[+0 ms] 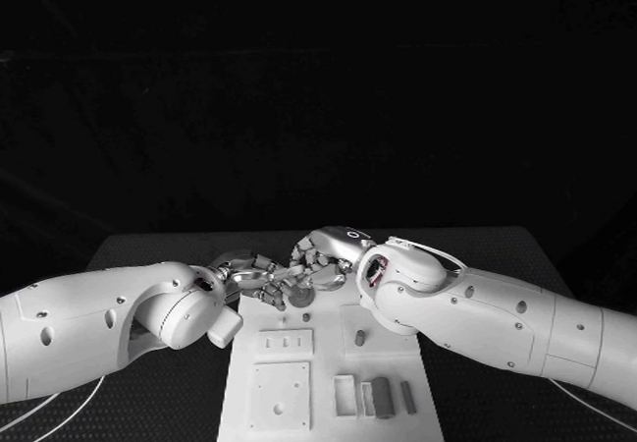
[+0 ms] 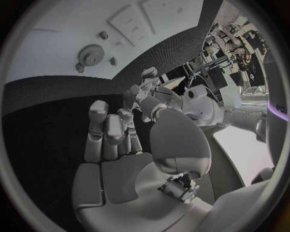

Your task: Assemble the parts on the task board

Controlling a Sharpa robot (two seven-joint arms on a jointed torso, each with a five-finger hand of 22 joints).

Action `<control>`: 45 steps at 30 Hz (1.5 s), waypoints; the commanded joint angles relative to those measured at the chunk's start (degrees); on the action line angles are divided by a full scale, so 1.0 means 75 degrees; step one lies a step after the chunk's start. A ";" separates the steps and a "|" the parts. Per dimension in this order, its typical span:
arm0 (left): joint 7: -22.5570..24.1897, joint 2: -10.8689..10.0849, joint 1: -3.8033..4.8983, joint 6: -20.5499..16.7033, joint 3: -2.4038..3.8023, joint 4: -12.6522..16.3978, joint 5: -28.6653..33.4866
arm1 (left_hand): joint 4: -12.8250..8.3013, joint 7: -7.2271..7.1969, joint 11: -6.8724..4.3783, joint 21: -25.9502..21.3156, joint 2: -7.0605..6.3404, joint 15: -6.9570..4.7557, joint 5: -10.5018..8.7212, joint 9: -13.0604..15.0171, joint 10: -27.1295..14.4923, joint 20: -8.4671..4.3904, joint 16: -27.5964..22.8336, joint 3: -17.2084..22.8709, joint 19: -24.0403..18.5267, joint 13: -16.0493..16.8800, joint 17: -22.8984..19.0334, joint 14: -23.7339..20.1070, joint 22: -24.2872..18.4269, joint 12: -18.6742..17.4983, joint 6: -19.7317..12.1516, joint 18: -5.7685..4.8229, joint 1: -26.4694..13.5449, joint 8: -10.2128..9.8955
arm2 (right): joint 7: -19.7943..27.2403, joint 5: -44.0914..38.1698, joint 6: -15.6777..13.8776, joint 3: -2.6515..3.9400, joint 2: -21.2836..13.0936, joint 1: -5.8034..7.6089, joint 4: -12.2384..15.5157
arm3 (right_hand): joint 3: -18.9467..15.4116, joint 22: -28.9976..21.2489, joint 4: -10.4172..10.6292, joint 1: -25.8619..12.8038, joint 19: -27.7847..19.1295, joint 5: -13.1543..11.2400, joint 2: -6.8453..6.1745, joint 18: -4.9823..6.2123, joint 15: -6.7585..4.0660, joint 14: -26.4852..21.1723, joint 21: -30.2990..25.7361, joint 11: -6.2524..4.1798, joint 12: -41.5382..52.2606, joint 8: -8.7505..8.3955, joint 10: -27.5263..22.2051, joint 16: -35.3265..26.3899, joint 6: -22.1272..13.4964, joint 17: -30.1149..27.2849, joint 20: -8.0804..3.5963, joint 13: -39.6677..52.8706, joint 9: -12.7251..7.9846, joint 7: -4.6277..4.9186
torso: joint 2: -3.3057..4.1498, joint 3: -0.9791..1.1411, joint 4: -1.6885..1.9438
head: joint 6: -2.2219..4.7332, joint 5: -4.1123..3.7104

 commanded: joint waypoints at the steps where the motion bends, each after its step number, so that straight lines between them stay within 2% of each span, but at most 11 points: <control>1: 0.0028 0.0018 0.0007 -0.0015 0.0011 0.0047 0.0321 | 0.0007 -0.0022 -0.0041 0.0025 0.0053 -0.0014 -0.0033 -0.0016 -0.0021 -0.0020 0.0036 -0.0065 -0.0021 0.0017 -0.0016 -0.0032 0.0016 0.0030 0.0062 0.0104 0.0073 -0.0020 | 0.0049 0.0032 0.0060 0.0000 0.0048 -0.0018 0.0052 | 0.0014 0.0105 -0.0016 -0.0018 0.0026 -0.0007 0.0038 0.0156 -0.0012 0.0048 0.0048 -0.0007 0.0036 0.0077 0.0045 0.0018 0.0628 -0.0007 0.0000 -0.0007 0.0300 0.0343 | 0.0000 -0.0003 0.0007 | -0.0011 -0.0015; 15: 0.0018 0.0014 0.0007 -0.0102 0.0012 0.0057 0.0457 | 0.0011 -0.0032 -0.0054 0.0007 0.0167 -0.0018 -0.0033 -0.0027 0.0011 -0.0022 0.0085 -0.0201 -0.0017 0.0065 -0.0047 -0.0027 0.0050 0.0028 0.0100 0.0095 0.0233 -0.0018 | 0.0065 0.0102 0.0078 0.0000 0.0098 -0.0077 0.0168 | 0.0016 0.0103 -0.0015 -0.0024 0.0031 -0.0007 0.0035 0.0156 -0.0015 0.0057 0.0045 -0.0010 0.0036 0.0067 0.0050 0.0014 0.0634 -0.0005 -0.0002 -0.0015 0.0299 0.0339 | -0.0002 0.0000 0.0010 | -0.0031 -0.0004; 22: 0.0003 0.0012 0.0008 -0.0116 0.0012 0.0092 0.0457 | -0.0002 -0.0065 -0.0081 0.0004 0.0289 -0.0038 -0.0032 -0.0022 0.0065 -0.0038 0.0140 -0.0283 0.0012 0.0110 -0.0068 -0.0006 0.0085 0.0036 0.0175 0.0096 0.0467 0.0009 | 0.0062 0.0113 0.0079 0.0000 0.0127 -0.0098 0.0116 | 0.0016 0.0102 -0.0016 -0.0025 0.0034 -0.0007 0.0035 0.0156 -0.0016 0.0060 0.0043 -0.0011 0.0036 0.0063 0.0052 0.0012 0.0637 -0.0005 -0.0003 -0.0017 0.0299 0.0338 | 0.0002 -0.0003 0.0006 | -0.0036 -0.0007; 35: 0.0005 -0.0022 0.0008 -0.0177 0.0013 0.0089 0.0452 | -0.0011 -0.0257 -0.0240 0.0029 0.0572 -0.0125 -0.0031 0.0074 0.0401 -0.0098 0.0355 -0.0121 0.0122 0.0259 -0.0054 0.0147 0.0181 0.0163 0.0592 0.0082 0.1128 0.0206 | 0.0044 0.0113 0.0112 0.0000 0.0124 -0.0101 0.0048 | 0.0018 0.0100 -0.0017 -0.0026 0.0037 -0.0007 0.0033 0.0156 -0.0018 0.0059 0.0040 -0.0013 0.0035 0.0057 0.0055 0.0007 0.0641 -0.0018 -0.0004 -0.0022 0.0299 0.0336 | -0.0001 -0.0001 0.0011 | -0.0052 -0.0019; 45: 0.0003 -0.0052 0.0008 -0.0175 0.0013 0.0097 0.0443 | 0.0000 -0.0327 -0.0305 0.0054 0.0634 -0.0182 -0.0032 0.0123 0.0546 -0.0146 0.0501 -0.0118 0.0177 0.0344 -0.0013 0.0230 0.0249 0.0215 0.0748 0.0055 0.1259 0.0265 | 0.0027 0.0110 0.0126 -0.0001 0.0127 -0.0111 -0.0009 | 0.0019 0.0099 -0.0017 -0.0027 0.0039 -0.0007 0.0033 0.0156 -0.0019 0.0069 0.0038 -0.0014 0.0035 0.0053 0.0057 0.0007 0.0645 -0.0004 -0.0005 -0.0025 0.0299 0.0336 | 0.0001 -0.0001 0.0008 | -0.0060 -0.0029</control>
